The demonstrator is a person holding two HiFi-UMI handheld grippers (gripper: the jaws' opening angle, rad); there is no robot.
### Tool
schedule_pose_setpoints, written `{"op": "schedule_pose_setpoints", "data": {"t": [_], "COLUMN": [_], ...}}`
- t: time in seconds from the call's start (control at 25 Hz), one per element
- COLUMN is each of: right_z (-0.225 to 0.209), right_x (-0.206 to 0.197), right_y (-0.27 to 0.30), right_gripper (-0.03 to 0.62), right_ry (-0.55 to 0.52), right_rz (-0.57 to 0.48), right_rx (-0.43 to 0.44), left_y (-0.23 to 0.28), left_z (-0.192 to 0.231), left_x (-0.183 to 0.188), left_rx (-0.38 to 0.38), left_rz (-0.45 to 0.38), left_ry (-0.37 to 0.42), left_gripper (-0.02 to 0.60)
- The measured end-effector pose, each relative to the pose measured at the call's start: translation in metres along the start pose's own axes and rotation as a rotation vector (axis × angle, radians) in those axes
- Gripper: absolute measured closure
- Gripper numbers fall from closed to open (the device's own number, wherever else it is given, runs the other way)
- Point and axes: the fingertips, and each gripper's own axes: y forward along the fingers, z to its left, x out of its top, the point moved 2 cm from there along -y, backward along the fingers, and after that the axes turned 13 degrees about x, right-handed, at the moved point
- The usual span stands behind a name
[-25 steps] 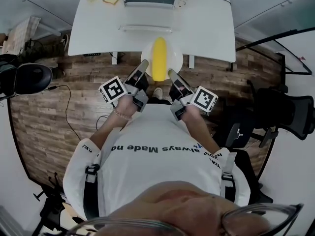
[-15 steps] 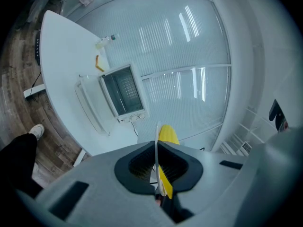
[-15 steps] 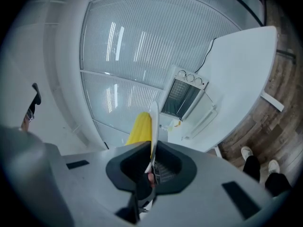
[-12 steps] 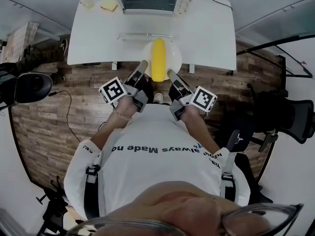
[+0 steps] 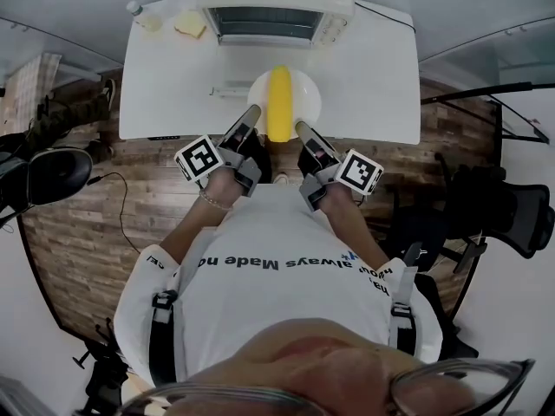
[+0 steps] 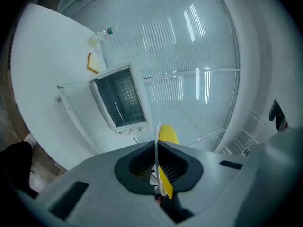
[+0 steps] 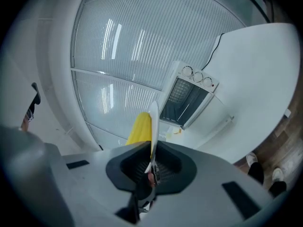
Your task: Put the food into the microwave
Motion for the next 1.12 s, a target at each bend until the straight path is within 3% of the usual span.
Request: {"op": "schedule_pose_setpoints", "data": {"t": [0.12, 0.48, 0.64, 0.84, 1.12], "right_z": [0.000, -0.019, -0.011, -0.045, -0.046], "right_x": [0.006, 0.045, 0.048, 0.115, 0.114], "right_y": [0.013, 0.111, 0.112, 0.123, 0.123], "right_gripper": [0.563, 0.563, 0.563, 0.563, 0.563], "right_ry": [-0.003, -0.002, -0.004, 0.024, 0.028], "right_rz": [-0.002, -0.005, -0.017, -0.041, -0.046], "right_rx": [-0.002, -0.020, -0.009, -0.017, -0.027], "left_y": [0.007, 0.054, 0.054, 0.130, 0.130], "left_z": [-0.007, 0.007, -0.005, -0.006, -0.001], "left_x": [0.013, 0.109, 0.111, 0.124, 0.125], "left_rx": [-0.030, -0.013, -0.040, 0.015, 0.040], "left_rz": [-0.001, 0.013, 0.019, 0.046, 0.066], "left_ry": [-0.024, -0.020, -0.025, 0.006, 0.025], "left_gripper": [0.565, 0.565, 0.565, 0.565, 0.565]}}
